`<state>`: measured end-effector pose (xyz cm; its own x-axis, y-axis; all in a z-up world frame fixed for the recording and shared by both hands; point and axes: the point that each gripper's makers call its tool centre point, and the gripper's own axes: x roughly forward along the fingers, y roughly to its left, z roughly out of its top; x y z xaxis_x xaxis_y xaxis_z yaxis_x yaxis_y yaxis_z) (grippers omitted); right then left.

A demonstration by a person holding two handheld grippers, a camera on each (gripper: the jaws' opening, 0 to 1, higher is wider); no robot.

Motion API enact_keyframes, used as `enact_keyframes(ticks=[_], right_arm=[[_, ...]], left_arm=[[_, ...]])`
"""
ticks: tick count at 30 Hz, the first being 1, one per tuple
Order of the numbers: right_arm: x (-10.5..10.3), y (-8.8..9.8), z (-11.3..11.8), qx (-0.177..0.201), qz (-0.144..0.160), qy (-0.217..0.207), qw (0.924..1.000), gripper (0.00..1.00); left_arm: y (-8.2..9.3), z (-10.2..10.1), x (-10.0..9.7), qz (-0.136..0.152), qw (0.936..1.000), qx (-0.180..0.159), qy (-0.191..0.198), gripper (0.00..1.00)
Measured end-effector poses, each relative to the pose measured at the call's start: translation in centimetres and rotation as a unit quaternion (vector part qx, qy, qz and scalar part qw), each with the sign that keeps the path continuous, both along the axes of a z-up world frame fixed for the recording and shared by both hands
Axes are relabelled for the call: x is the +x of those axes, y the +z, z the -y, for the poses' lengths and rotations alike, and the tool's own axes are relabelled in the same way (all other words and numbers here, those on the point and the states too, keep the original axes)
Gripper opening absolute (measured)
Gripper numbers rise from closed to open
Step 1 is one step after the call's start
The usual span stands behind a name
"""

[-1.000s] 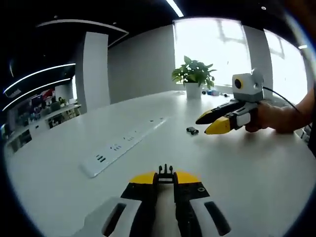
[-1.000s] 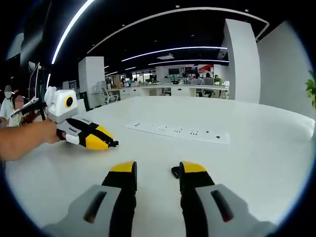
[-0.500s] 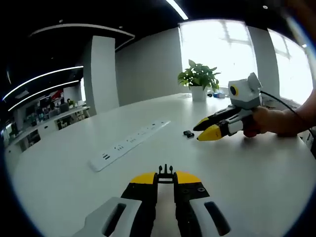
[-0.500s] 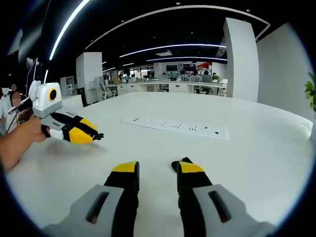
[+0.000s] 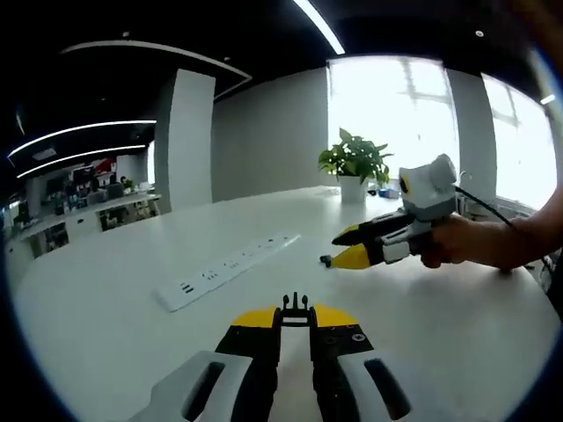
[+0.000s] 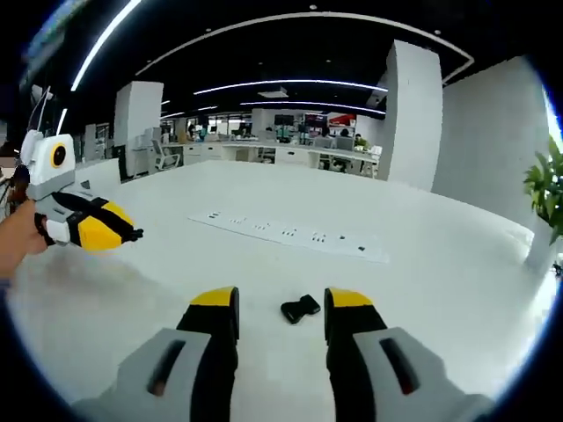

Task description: Snap the two parts of the plastic buckle together until the buckle closes and remains connected.

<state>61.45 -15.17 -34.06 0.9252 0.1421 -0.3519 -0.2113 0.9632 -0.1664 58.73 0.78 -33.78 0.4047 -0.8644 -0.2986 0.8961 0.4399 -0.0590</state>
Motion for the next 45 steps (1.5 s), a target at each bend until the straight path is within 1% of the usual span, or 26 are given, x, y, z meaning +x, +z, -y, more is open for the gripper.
enact_keyframes(ticks=[1, 2, 5, 6, 7, 9, 11, 13, 15, 17, 22, 24, 26, 29, 30, 31, 32, 35, 37, 38, 39, 41, 43, 45], right_arm=[[-0.2, 0.1, 1.3, -0.004, 0.000, -0.037, 0.9993, 0.36], [-0.3, 0.4, 1.5, 0.017, 0.003, -0.053, 0.9984, 0.36], [-0.6, 0.4, 1.1, 0.065, -0.003, -0.074, 0.9951, 0.38], [-0.8, 0.0, 0.9, 0.079, -0.011, -0.078, 0.9937, 0.38], [-1.0, -0.4, 0.7, 0.105, -0.018, -0.086, 0.9906, 0.38], [-1.2, -1.2, 0.6, 0.120, -0.029, -0.097, 0.9875, 0.36], [-1.1, -1.7, 0.6, 0.113, -0.029, -0.107, 0.9874, 0.36], [-1.2, -2.1, 0.2, 0.096, -0.033, -0.110, 0.9887, 0.36], [-1.0, -2.3, 0.5, 0.089, -0.032, -0.118, 0.9885, 0.36], [-1.1, -2.4, 0.7, 0.085, -0.031, -0.128, 0.9876, 0.33], [-0.5, -2.1, 0.5, 0.087, -0.030, -0.149, 0.9845, 0.33], [-0.4, -2.3, -0.1, 0.105, -0.033, -0.161, 0.9809, 0.32], [-0.3, -2.3, -0.3, 0.105, -0.031, -0.166, 0.9800, 0.32], [-0.2, -2.2, -0.6, 0.100, -0.032, -0.173, 0.9794, 0.29], [-0.3, -2.0, -0.3, 0.101, -0.028, -0.182, 0.9777, 0.28], [-0.5, -2.2, -0.2, 0.114, -0.031, -0.188, 0.9751, 0.29], [-0.6, -2.2, 0.0, 0.117, -0.030, -0.194, 0.9735, 0.29], [-0.7, -2.0, -0.2, 0.116, -0.030, -0.195, 0.9735, 0.30], [-0.7, -2.2, -0.4, 0.113, -0.034, -0.197, 0.9732, 0.31], [-0.7, -2.4, -0.4, 0.109, -0.035, -0.198, 0.9734, 0.31], [-0.7, -2.5, -0.2, 0.092, -0.037, -0.199, 0.9749, 0.31], [-0.7, -2.6, -0.4, 0.074, -0.039, -0.197, 0.9768, 0.30], [-0.8, -2.6, 0.0, 0.063, -0.038, -0.203, 0.9765, 0.26], [-0.4, -2.7, 0.3, 0.057, -0.039, -0.203, 0.9768, 0.24]], left_arm=[[-0.4, 0.0, 0.2, 0.000, 1.0000, 0.004, 0.000, 0.11], [-0.5, 0.0, 0.3, -0.001, 1.0000, 0.004, -0.001, 0.11], [-0.4, 0.3, 0.3, -0.002, 0.9999, -0.002, -0.010, 0.11], [-0.4, 0.4, 0.3, -0.002, 0.9999, -0.003, -0.012, 0.11], [-0.3, 0.6, 0.2, -0.002, 0.9999, -0.008, -0.013, 0.11], [-0.2, 0.9, -0.2, -0.003, 0.9998, -0.012, -0.017, 0.11], [-0.1, 1.1, -0.5, -0.003, 0.9997, -0.013, -0.021, 0.11], [0.0, 1.2, -0.8, -0.003, 0.9995, -0.017, -0.025, 0.11], [0.2, 1.2, -0.8, -0.002, 0.9994, -0.018, -0.028, 0.11], [0.4, 1.3, -0.9, -0.001, 0.9993, -0.021, -0.030, 0.11], [0.4, 1.3, -1.0, -0.003, 0.9992, -0.023, -0.034, 0.11], [0.2, 1.0, -0.8, 0.004, 0.9994, -0.013, -0.032, 0.11], [0.2, 0.8, -0.7, 0.003, 0.9995, -0.012, -0.031, 0.11], [0.3, 0.4, -0.4, -0.003, 0.9995, -0.019, -0.026, 0.11], [0.4, 0.3, -0.5, -0.003, 0.9994, -0.021, -0.026, 0.11], [0.5, 0.2, -0.5, -0.002, 0.9994, -0.021, -0.026, 0.11], [0.7, 0.1, -0.5, -0.002, 0.9994, -0.024, -0.024, 0.11], [1.2, 0.0, -0.3, -0.006, 0.9990, -0.039, -0.023, 0.11], [1.4, 0.1, -0.2, -0.006, 0.9988, -0.043, -0.023, 0.11], [1.5, 0.2, -0.4, -0.007, 0.9987, -0.045, -0.024, 0.11], [1.5, 0.3, -0.5, -0.007, 0.9986, -0.046, -0.026, 0.11], [1.5, 0.5, -0.7, -0.006, 0.9986, -0.045, -0.029, 0.11], [1.6, 0.6, -0.9, -0.002, 0.9987, -0.041, -0.031, 0.11], [1.7, 0.5, -0.9, -0.001, 0.9987, -0.041, -0.032, 0.11]])
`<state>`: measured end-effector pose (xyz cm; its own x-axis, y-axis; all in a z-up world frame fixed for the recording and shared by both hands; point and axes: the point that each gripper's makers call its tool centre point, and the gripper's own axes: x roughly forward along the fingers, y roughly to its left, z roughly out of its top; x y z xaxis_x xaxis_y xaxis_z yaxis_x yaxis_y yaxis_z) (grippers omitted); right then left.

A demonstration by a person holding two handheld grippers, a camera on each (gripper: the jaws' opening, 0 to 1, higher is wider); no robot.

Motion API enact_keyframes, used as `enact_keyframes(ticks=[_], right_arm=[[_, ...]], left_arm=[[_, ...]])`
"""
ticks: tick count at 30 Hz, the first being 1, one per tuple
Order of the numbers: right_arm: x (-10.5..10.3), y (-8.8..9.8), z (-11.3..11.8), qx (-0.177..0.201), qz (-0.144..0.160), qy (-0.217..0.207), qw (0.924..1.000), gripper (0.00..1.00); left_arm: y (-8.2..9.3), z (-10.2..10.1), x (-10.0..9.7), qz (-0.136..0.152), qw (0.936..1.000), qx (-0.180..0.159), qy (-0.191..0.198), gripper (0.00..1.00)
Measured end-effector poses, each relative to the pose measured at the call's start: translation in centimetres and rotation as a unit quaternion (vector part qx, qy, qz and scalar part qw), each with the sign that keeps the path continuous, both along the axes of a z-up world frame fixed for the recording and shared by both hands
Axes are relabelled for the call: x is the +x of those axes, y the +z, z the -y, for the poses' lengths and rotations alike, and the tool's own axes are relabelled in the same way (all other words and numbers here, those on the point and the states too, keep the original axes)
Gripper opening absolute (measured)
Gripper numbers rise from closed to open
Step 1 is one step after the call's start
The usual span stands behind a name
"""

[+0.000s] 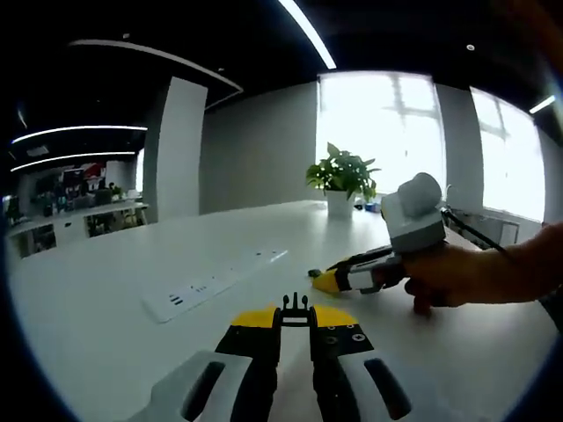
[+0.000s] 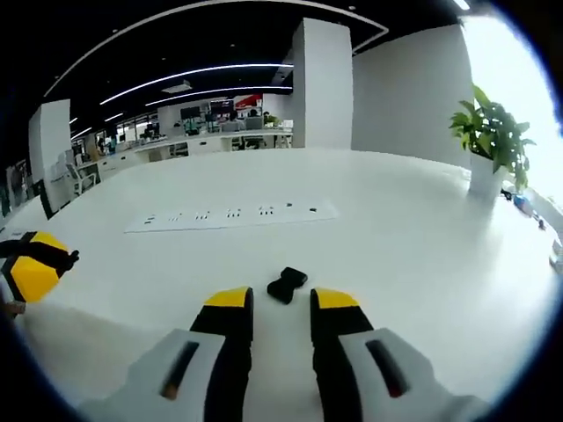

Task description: Snap the two parts of the plastic buckle together until the buckle closes and remains connected.

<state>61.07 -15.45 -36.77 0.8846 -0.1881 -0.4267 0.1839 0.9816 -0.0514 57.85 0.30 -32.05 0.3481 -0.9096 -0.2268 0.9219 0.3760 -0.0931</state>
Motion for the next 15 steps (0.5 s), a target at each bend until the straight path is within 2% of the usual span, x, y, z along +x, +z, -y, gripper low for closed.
enact_keyframes(ticks=[8, 9, 11, 14, 15], right_arm=[[-0.6, 0.2, 1.2, 0.008, 0.003, 0.000, 1.0000, 0.23], [-0.6, 0.2, 1.3, 0.008, 0.003, 0.000, 1.0000, 0.25], [-0.4, 0.4, 0.8, 0.032, 0.015, 0.005, 0.9994, 0.31], [0.0, 0.3, -0.1, 0.028, 0.014, 0.015, 0.9994, 0.38], [0.1, 0.3, -0.3, 0.027, 0.014, 0.015, 0.9994, 0.37]], left_arm=[[-0.3, -0.5, 0.8, -0.009, 0.9999, -0.005, 0.003, 0.11], [-0.4, -0.5, 0.9, -0.010, 0.9999, -0.005, 0.004, 0.11], [-0.5, -0.4, 0.9, -0.011, 0.9999, -0.005, 0.003, 0.11], [-0.6, -0.3, 0.7, -0.010, 0.9999, -0.002, 0.002, 0.11], [-0.6, -0.3, 0.8, -0.009, 1.0000, -0.002, 0.002, 0.11]])
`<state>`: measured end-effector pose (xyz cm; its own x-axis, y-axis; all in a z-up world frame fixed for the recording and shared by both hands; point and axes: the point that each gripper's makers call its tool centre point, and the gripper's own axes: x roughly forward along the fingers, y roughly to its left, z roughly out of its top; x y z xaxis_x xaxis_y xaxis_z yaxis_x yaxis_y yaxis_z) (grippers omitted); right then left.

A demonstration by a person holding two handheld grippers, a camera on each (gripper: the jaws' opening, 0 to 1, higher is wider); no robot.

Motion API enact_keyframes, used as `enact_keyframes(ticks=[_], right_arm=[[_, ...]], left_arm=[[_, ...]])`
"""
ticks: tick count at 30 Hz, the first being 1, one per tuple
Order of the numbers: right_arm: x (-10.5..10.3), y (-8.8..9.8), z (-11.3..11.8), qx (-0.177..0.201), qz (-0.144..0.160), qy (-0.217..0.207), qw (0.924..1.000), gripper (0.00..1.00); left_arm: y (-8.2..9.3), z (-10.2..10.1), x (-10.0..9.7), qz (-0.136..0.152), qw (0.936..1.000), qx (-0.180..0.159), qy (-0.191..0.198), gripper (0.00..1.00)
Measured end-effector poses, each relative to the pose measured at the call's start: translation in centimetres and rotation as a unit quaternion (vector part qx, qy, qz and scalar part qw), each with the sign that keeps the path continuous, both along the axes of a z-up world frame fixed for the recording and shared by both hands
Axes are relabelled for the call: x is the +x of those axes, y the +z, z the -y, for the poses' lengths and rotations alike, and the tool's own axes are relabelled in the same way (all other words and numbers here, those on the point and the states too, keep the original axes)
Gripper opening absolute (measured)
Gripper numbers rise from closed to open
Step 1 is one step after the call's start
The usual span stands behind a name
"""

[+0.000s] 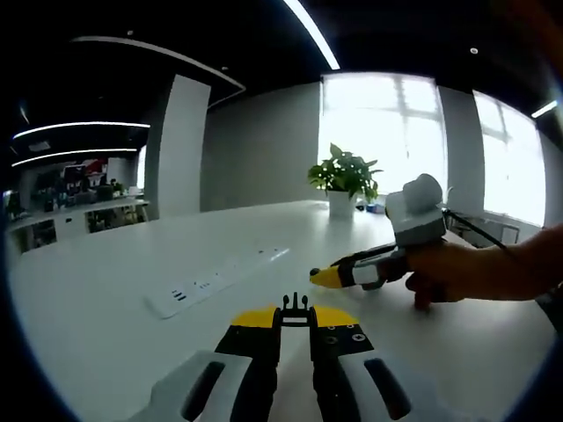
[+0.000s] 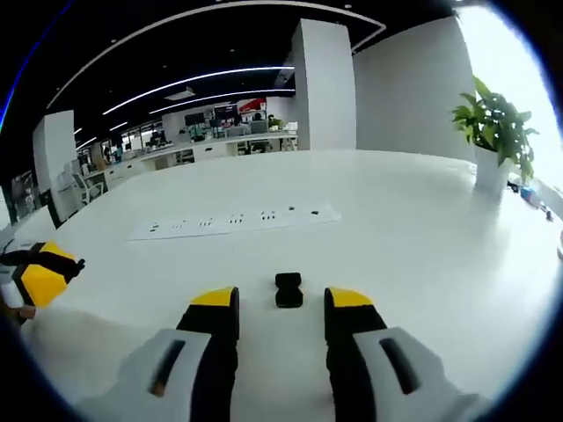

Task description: Snap the two parts of the plastic buckle together until the buckle closes and remains connected.

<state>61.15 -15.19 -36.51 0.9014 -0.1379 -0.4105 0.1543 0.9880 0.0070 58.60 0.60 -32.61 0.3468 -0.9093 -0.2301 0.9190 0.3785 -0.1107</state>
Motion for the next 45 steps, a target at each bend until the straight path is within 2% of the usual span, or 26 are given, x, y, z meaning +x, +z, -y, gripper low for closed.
enact_keyframes(ticks=[3, 4, 7, 11, 14, 22, 26, 38, 45], right_arm=[[0.4, -0.3, 0.2, -0.020, -0.007, 0.000, 0.9998, 0.28], [0.4, -0.4, 0.8, -0.045, -0.015, -0.001, 0.9989, 0.26], [0.2, -0.4, 0.4, -0.032, -0.012, 0.007, 0.9994, 0.30], [-0.2, -0.5, 0.4, -0.028, -0.012, 0.042, 0.9987, 0.32], [-0.4, -0.5, 0.7, -0.031, -0.011, 0.049, 0.9983, 0.31], [0.2, -0.7, 0.3, -0.034, -0.008, 0.062, 0.9975, 0.28], [0.3, -0.6, 0.3, -0.037, -0.005, 0.071, 0.9968, 0.20], [1.3, -0.5, 0.4, -0.042, -0.002, 0.096, 0.9945, 0.18], [1.6, -0.5, 0.8, -0.039, -0.002, 0.090, 0.9952, 0.18]], left_arm=[[-0.1, 0.0, -0.3, 0.002, 1.0000, 0.003, -0.001, 0.11], [-0.1, 0.0, -0.3, 0.002, 1.0000, 0.004, -0.002, 0.11], [-0.2, 0.0, -0.2, 0.001, 1.0000, 0.004, -0.002, 0.11], [-0.4, 0.0, -0.1, -0.001, 1.0000, 0.006, -0.004, 0.11], [-0.4, 0.0, -0.8, 0.000, 1.0000, 0.007, -0.005, 0.11], [-0.6, -0.1, -0.4, 0.000, 0.9999, 0.013, -0.004, 0.11], [-0.6, -0.2, -1.0, 0.000, 0.9999, 0.014, -0.004, 0.11], [-1.1, -0.1, -2.3, -0.001, 0.9998, 0.020, -0.007, 0.11], [-1.1, -0.2, -2.6, -0.003, 0.9998, 0.019, -0.006, 0.11]])
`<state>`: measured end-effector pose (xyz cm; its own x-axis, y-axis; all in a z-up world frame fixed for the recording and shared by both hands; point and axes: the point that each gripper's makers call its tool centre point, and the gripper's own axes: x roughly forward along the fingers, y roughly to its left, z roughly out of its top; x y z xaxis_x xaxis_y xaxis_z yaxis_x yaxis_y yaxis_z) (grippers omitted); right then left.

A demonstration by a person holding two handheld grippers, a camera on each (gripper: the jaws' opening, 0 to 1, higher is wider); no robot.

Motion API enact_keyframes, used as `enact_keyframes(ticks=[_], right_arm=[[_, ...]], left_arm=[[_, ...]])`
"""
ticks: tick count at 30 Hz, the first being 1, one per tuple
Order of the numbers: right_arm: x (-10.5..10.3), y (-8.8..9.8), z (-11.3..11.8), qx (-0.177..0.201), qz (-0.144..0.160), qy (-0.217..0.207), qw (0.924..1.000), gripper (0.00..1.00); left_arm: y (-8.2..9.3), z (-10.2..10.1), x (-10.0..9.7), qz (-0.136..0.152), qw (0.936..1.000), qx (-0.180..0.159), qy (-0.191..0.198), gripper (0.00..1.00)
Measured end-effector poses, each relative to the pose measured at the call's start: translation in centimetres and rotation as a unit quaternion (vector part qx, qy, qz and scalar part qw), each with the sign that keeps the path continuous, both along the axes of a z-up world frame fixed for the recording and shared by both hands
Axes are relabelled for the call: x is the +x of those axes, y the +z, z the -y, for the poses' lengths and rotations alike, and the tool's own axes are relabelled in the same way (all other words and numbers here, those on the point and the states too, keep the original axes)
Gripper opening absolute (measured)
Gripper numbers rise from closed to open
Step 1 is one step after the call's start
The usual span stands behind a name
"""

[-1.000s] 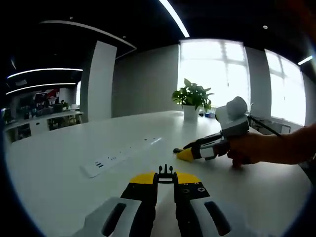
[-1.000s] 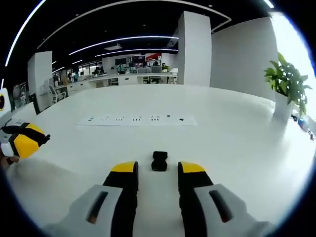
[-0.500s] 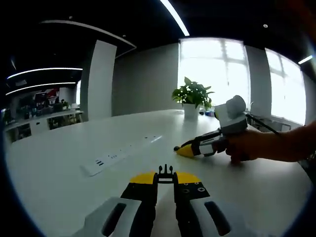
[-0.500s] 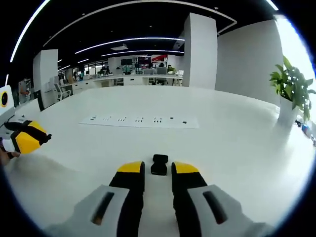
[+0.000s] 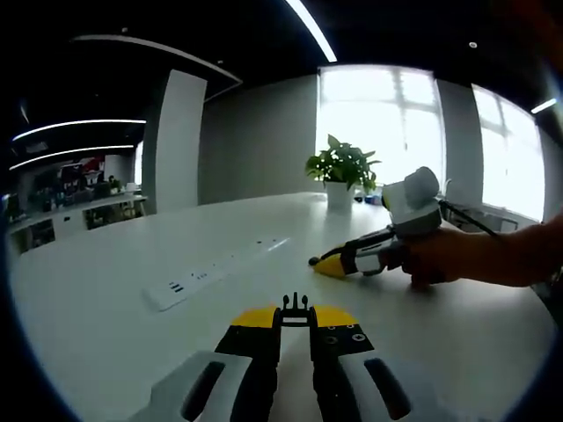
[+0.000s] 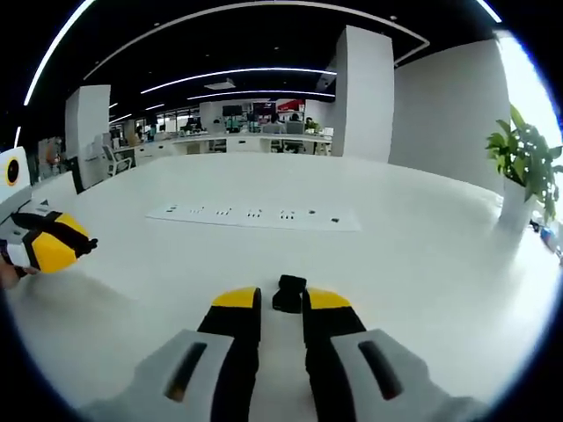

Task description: Snap the two parts of the plastic buckle together until the buckle closes and remains connected.

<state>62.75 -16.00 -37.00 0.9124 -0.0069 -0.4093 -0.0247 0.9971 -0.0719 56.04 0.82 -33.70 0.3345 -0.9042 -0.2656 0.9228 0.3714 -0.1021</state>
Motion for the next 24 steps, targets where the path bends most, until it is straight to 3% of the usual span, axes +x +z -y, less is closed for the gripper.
enact_keyframes(ticks=[13, 17, 20, 24], right_arm=[[0.4, 0.1, 0.3, -0.002, 0.000, -0.003, 1.0000, 0.13], [0.5, 0.1, 0.4, 0.003, -0.001, -0.013, 0.9999, 0.21], [0.1, 0.1, 0.2, -0.007, -0.001, -0.015, 0.9999, 0.12], [-0.1, 0.0, 0.5, -0.004, -0.001, -0.019, 0.9998, 0.12]], left_arm=[[-0.5, 0.0, 0.6, -0.003, 1.0000, 0.003, -0.003, 0.11], [-0.5, 0.1, 0.6, -0.002, 1.0000, 0.005, -0.005, 0.11], [-0.6, 0.1, 0.7, -0.002, 1.0000, 0.006, -0.005, 0.11], [-0.6, 0.0, 0.9, -0.003, 1.0000, 0.006, -0.003, 0.11]])
